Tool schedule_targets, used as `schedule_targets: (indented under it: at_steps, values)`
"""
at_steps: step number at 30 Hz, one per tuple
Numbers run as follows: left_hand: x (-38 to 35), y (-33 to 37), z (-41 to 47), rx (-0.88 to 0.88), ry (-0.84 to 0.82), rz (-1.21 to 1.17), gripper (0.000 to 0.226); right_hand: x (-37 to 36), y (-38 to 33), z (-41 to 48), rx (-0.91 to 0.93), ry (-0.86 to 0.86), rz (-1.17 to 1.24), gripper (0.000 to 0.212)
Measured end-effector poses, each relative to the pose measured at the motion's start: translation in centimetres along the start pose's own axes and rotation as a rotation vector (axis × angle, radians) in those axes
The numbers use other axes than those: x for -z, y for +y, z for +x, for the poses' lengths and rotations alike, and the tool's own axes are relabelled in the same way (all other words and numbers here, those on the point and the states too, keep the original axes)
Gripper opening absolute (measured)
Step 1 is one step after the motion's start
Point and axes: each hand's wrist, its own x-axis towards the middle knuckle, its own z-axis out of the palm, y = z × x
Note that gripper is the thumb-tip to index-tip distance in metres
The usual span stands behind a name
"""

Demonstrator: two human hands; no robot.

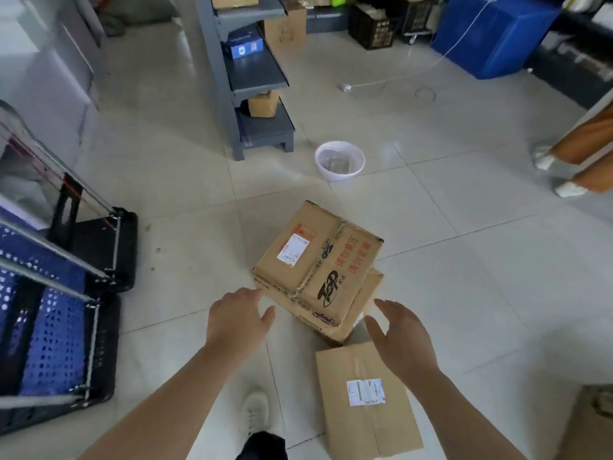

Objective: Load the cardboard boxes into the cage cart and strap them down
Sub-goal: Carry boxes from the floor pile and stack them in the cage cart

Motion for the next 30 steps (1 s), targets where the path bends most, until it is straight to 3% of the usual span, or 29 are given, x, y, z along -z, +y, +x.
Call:
schedule_targets:
  at_steps: [5, 14, 21, 25, 30]
  values:
    - [-2.6, -3.5, 8.8, -0.08, -0.112, 0.095, 0.048, -6.9, -1.5, 5.6, -0.187, -0.036, 0.096, 0.044]
    - [-14.1, -6.4, 22.6, -0.185, -0.18, 0.173, 0.046, -19.7, 2.1, 15.8, -0.277, -0.077, 0.105, 0.035]
    - [-25.1, -9.0, 32.8, -0.218, -0.223, 0.198, 0.07, -29.8, 7.0, 22.6, -0.402, -0.125, 0.06, 0.055]
    - [-29.1, -10.8, 37.3, -0.146, -0.263, 0.203, 0.091, -34.4, 9.4, 24.6, -0.505, -0.139, 0.059, 0.064]
    - [-33.1, -12.6, 40.3, -0.088, -0.342, 0.028, 0.108, -38.8, 11.6, 25.8, -0.57, -0.075, 0.177, 0.074]
